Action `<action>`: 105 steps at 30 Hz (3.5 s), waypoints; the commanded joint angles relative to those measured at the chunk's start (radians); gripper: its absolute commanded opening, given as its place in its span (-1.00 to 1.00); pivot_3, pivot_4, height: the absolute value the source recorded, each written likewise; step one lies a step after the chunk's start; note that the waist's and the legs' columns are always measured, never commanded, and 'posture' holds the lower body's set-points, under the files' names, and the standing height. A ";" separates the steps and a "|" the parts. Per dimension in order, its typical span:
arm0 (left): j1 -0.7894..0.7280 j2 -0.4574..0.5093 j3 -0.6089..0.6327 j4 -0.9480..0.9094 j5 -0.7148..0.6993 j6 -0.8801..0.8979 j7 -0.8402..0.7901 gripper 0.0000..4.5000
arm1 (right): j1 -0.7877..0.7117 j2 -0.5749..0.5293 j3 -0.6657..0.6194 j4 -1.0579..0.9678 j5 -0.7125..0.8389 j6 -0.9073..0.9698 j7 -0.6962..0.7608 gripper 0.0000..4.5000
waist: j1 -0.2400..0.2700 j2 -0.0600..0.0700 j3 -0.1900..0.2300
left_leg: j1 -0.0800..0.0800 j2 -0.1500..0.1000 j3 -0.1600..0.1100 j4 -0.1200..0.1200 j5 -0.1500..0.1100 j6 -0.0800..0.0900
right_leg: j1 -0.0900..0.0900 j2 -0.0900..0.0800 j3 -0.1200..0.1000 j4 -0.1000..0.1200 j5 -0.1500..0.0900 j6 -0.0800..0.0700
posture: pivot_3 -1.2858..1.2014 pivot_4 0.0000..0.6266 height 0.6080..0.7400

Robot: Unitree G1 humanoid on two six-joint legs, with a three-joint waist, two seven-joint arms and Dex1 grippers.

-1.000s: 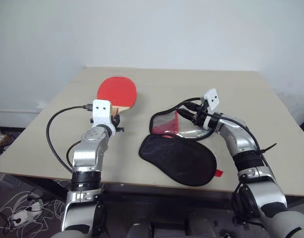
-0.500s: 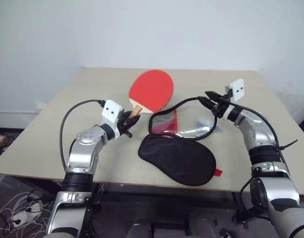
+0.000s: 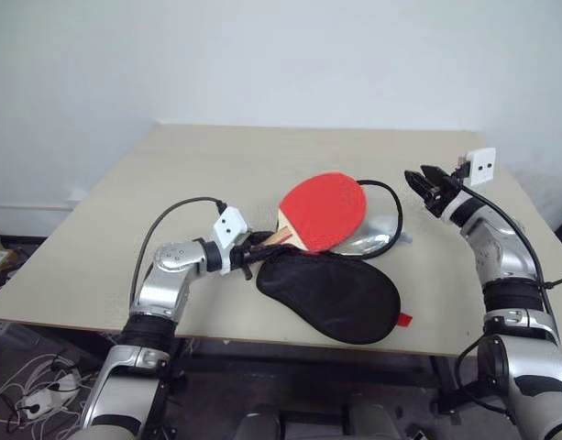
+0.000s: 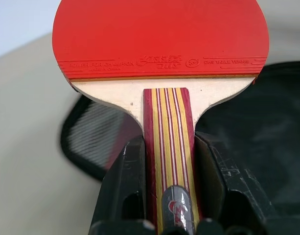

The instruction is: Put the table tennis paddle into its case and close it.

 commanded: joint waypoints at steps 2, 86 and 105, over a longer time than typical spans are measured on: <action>-0.070 0.022 -0.023 0.014 -0.011 -0.057 -0.109 -0.54 | -0.022 -0.070 -0.017 0.002 0.018 0.011 0.073 -0.03 | -0.001 0.000 0.000 | 0.000 0.000 0.000 0.000 0.000 0.000 | 0.000 0.000 0.000 0.000 0.000 0.000 | 0.03 -1.00 1.00; -0.535 -0.128 -0.195 0.838 0.348 -0.600 -0.333 0.32 | 0.316 -0.101 -0.084 -0.360 0.112 0.155 -0.025 -0.03 | 0.005 -0.001 0.001 | 0.000 0.000 0.000 0.003 0.000 0.001 | 0.002 0.000 0.001 0.000 0.001 0.002 | 0.03 -1.00 1.00; -0.592 -0.239 0.103 0.779 0.094 -0.206 -0.163 0.32 | 0.298 -0.046 -0.056 -0.430 0.130 0.192 -0.034 -0.03 | 0.000 -0.001 0.001 | -0.001 0.000 0.000 0.005 0.001 0.001 | 0.002 0.000 0.000 0.001 0.001 0.002 | 0.03 -1.00 1.00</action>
